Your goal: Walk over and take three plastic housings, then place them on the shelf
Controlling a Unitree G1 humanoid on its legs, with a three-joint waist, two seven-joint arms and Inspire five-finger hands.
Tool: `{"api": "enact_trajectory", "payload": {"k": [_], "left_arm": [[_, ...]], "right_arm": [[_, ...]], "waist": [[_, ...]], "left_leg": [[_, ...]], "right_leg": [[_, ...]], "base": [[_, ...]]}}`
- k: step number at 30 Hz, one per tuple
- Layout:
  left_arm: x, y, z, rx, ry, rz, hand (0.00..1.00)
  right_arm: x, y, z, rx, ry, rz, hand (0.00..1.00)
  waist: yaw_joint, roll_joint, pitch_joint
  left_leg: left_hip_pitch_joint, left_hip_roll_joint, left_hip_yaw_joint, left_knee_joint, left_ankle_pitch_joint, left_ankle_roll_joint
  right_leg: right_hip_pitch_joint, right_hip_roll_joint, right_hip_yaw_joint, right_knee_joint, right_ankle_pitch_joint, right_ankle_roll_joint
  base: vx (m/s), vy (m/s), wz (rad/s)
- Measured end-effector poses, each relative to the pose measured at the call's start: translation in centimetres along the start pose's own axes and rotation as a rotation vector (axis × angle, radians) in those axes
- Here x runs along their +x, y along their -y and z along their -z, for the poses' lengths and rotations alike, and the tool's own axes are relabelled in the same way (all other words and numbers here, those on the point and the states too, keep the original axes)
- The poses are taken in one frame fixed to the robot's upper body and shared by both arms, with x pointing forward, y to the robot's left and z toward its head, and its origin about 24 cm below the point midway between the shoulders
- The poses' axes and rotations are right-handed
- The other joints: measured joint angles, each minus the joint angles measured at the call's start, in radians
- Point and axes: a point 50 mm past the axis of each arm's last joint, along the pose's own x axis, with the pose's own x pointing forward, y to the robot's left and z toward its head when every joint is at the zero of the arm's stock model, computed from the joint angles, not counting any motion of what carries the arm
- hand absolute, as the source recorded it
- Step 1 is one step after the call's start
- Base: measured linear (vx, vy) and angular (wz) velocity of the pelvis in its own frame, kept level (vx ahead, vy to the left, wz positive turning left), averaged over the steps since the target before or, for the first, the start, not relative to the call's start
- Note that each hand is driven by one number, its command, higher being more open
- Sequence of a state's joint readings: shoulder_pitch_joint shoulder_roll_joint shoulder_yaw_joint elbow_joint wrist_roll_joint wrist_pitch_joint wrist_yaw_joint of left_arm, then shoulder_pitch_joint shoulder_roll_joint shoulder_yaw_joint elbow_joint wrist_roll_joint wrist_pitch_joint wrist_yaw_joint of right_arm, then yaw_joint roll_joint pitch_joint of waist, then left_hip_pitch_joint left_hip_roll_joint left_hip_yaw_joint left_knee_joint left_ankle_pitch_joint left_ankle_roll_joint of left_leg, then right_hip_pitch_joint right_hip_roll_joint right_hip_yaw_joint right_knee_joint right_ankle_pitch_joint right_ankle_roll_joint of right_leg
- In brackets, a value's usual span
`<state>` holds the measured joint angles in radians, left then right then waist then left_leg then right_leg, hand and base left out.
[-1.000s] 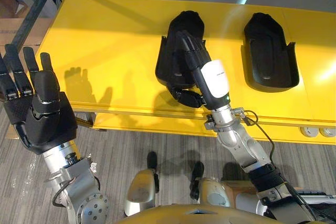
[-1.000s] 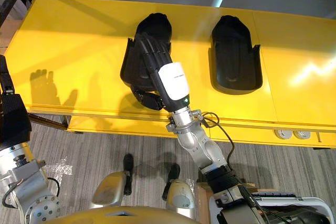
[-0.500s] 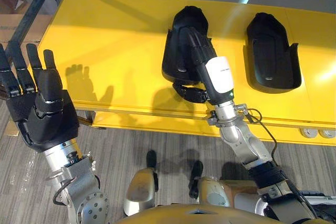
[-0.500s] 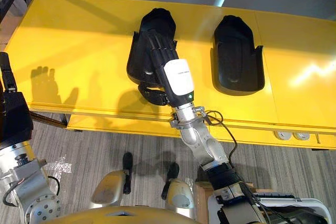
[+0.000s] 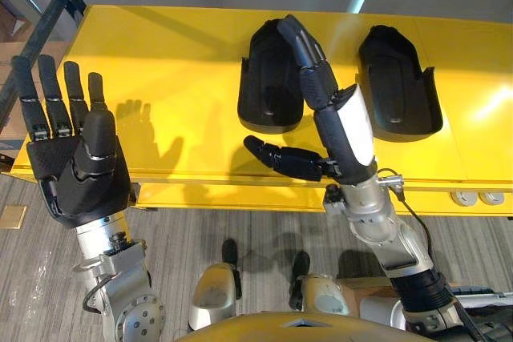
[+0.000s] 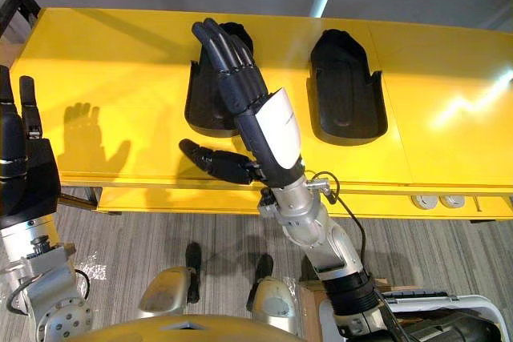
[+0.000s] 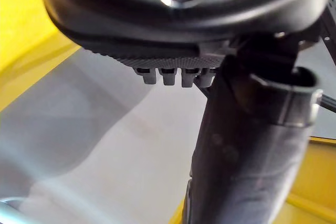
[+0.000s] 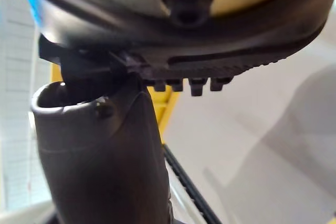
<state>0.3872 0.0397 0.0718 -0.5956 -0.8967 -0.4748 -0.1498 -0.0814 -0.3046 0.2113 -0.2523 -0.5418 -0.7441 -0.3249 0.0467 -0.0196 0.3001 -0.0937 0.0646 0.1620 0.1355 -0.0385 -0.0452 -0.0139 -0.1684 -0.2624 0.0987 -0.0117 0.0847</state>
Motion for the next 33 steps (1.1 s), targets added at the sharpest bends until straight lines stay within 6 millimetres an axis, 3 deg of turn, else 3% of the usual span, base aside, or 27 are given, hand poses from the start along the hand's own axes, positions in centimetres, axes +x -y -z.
{"api": "enact_trajectory", "payload": {"k": [3,7,10,15,21,23,27,30,33], "left_arm": [[0.0,0.1,0.1,-0.002,-0.004,0.009,1.0],[0.1,0.2,0.2,0.0,-0.02,0.035,1.0],[0.1,0.5,0.4,0.027,-0.029,0.058,1.0],[0.4,1.6,1.7,0.005,-0.086,0.117,1.0],[0.1,2.2,4.6,-0.064,-0.215,0.163,1.0],[0.1,2.4,5.7,-0.025,-0.267,0.185,1.0],[0.9,2.7,6.7,0.124,-0.287,0.185,1.0],[1.4,2.9,7.3,0.159,-0.273,0.129,1.0],[1.6,2.8,8.1,0.206,-0.282,0.08,1.0]], "right_arm": [[0.0,0.4,-0.5,0.12,-0.026,0.047,1.0],[-0.9,1.2,0.7,0.234,-0.199,0.191,1.0],[-2.6,2.2,2.3,0.249,-0.403,0.331,1.0],[-8.0,5.0,3.9,0.275,-0.738,0.713,1.0],[-12.8,8.1,2.4,0.112,-0.916,0.918,1.0],[-14.4,9.5,1.4,0.066,-0.944,0.98,1.0],[-16.9,10.5,-0.6,0.017,-0.999,1.06,1.0],[-18.0,10.3,-1.4,0.08,-1.034,1.058,1.0],[-17.9,9.6,-1.0,0.209,-1.051,0.963,1.0]], "waist": [[-0.002,-0.003,-0.035],[-0.011,-0.004,-0.091],[-0.029,-0.002,-0.124],[-0.087,0.008,-0.149],[-0.167,0.033,-0.166],[-0.211,0.037,-0.169],[-0.289,0.042,-0.17],[-0.322,0.052,-0.168],[-0.32,0.068,-0.169]], "left_leg": [[0.009,0.0,0.008,-0.002,0.002,0.004],[0.049,-0.003,0.032,-0.032,0.001,0.003],[0.08,-0.002,0.066,-0.051,0.001,0.003],[0.156,0.0,0.157,-0.096,-0.001,0.0],[0.209,0.006,0.308,-0.111,-0.028,-0.006],[0.221,0.013,0.382,-0.11,-0.047,-0.013],[0.225,0.028,0.449,-0.111,-0.062,-0.031],[0.218,0.048,0.451,-0.106,-0.057,-0.039],[0.204,0.065,0.427,-0.094,-0.049,-0.045]], "right_leg": [[0.009,0.002,0.006,-0.019,0.005,0.006],[0.037,0.003,0.025,-0.044,0.008,0.011],[0.039,0.006,0.057,-0.05,0.011,0.014],[0.051,0.015,0.148,-0.073,0.03,0.019],[0.025,0.036,0.297,-0.101,0.067,0.031],[-0.002,0.051,0.373,-0.111,0.084,0.034],[-0.026,0.075,0.433,-0.131,0.1,0.035],[-0.033,0.094,0.427,-0.132,0.099,0.033],[-0.034,0.103,0.396,-0.131,0.095,0.026]], "base": [[0.05,-0.005,-0.07],[0.04,0.002,-0.17],[0.03,0.01,-0.33],[0.0,0.023,-0.5],[-0.02,0.034,-0.81],[-0.04,0.008,-1.02],[-0.03,-0.056,-0.53],[0.0,-0.093,-0.1],[0.01,-0.085,0.24]]}}
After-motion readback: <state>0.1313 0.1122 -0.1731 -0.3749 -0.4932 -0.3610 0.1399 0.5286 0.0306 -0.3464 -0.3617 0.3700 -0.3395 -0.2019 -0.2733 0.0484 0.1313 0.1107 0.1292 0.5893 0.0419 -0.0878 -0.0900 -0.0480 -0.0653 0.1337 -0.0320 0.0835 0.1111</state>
